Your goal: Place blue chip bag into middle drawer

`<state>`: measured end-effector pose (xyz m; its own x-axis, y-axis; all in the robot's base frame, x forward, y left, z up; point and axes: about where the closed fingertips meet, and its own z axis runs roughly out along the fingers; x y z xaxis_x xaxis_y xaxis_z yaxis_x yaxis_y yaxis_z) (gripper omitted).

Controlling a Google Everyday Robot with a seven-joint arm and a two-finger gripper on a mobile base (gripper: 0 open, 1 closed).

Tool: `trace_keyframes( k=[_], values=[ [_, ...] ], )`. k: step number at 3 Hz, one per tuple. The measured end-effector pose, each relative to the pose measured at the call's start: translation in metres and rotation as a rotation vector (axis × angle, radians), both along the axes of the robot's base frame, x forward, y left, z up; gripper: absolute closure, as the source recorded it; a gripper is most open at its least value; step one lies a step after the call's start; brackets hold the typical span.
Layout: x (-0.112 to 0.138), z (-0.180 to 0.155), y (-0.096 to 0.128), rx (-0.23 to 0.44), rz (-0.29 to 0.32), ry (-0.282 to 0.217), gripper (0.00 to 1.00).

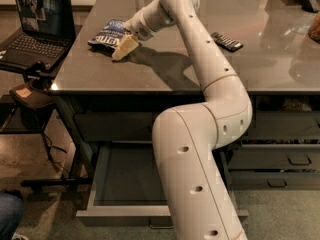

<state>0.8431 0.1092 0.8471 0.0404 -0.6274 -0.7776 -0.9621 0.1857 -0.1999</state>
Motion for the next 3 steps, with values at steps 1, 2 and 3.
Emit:
trace_keyframes(
  k=[1,2,3],
  values=[
    [0.0,0.0,0.0,0.0,0.0,0.0,0.42],
    [0.0,0.0,0.0,0.0,0.0,0.0,0.65],
    [-0.001,0.014,-0.016,0.002,-0.021,-0.018,0.89]
  ],
)
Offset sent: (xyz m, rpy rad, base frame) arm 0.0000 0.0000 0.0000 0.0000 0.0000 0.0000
